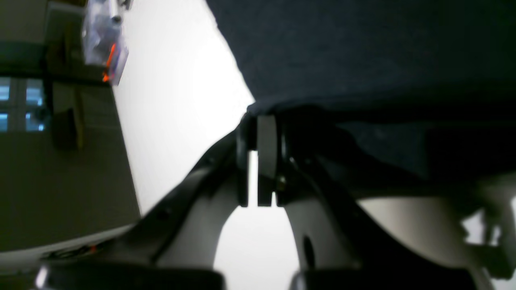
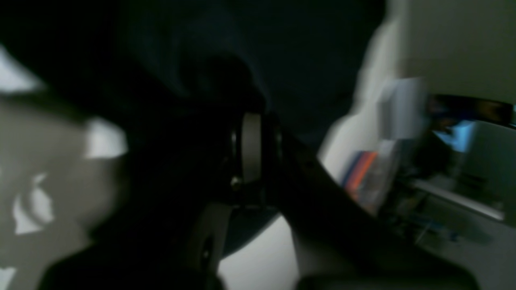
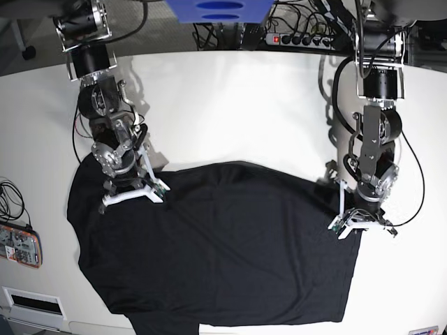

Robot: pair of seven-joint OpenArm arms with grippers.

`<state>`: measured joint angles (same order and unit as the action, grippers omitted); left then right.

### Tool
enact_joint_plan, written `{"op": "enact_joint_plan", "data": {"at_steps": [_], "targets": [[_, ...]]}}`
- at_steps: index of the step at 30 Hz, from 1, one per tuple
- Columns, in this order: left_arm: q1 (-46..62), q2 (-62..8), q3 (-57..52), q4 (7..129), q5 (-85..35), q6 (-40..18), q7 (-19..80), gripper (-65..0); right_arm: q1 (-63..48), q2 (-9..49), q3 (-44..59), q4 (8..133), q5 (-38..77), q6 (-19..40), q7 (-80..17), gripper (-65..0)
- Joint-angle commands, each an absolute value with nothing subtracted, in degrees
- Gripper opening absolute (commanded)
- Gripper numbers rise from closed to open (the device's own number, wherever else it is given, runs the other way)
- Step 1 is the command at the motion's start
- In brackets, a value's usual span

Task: Fold the T-shirt properly
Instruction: 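Lift the shoulder edge and drag it across the shirt toward the hem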

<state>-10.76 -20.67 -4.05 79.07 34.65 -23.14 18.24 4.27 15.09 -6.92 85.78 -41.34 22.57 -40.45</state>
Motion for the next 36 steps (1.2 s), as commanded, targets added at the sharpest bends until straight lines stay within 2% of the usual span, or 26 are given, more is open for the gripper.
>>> {"op": "enact_joint_plan", "data": {"at_steps": [1, 4, 10, 13, 19, 26, 36], "targets": [[-12.1, -21.1, -4.4, 80.0, 34.8, -22.3, 17.5, -65.0, 5.5, 15.7, -5.6, 85.5, -42.0, 21.4, -39.7, -65.0], [-13.4, -21.1, -4.7, 79.7, 34.8, -21.6, 17.7, -65.0, 8.0, 15.6, -3.7, 82.1, -42.0, 21.4, -37.9, -65.0], [-16.7, -21.0, -6.2, 71.8, 34.8, -10.2, 17.2, -65.0, 13.5, 15.6, -2.9, 78.5, -42.1, 21.3, -36.1, -65.0], [-18.3, -21.0, -6.0, 68.5, 34.9, -6.8, 16.7, -65.0, 15.1, 15.6, -3.0, 77.1, -42.1, 21.3, -36.1, -65.0], [-19.2, -21.0, -6.0, 63.7, 35.7, -6.0, 9.4, -65.0, 18.2, 15.6, -3.0, 70.9, -42.1, 21.3, -35.0, -65.0], [-20.1, -20.9, -6.0, 55.6, 46.3, -5.9, 0.7, -65.0, 24.0, 15.6, -3.2, 65.5, -42.1, 21.3, -31.5, -65.0], [-20.7, -20.8, -6.1, 53.4, 48.9, -5.8, -0.2, -65.0, 25.2, 15.6, -3.5, 60.4, -42.2, 21.3, -28.4, -65.0]]}}
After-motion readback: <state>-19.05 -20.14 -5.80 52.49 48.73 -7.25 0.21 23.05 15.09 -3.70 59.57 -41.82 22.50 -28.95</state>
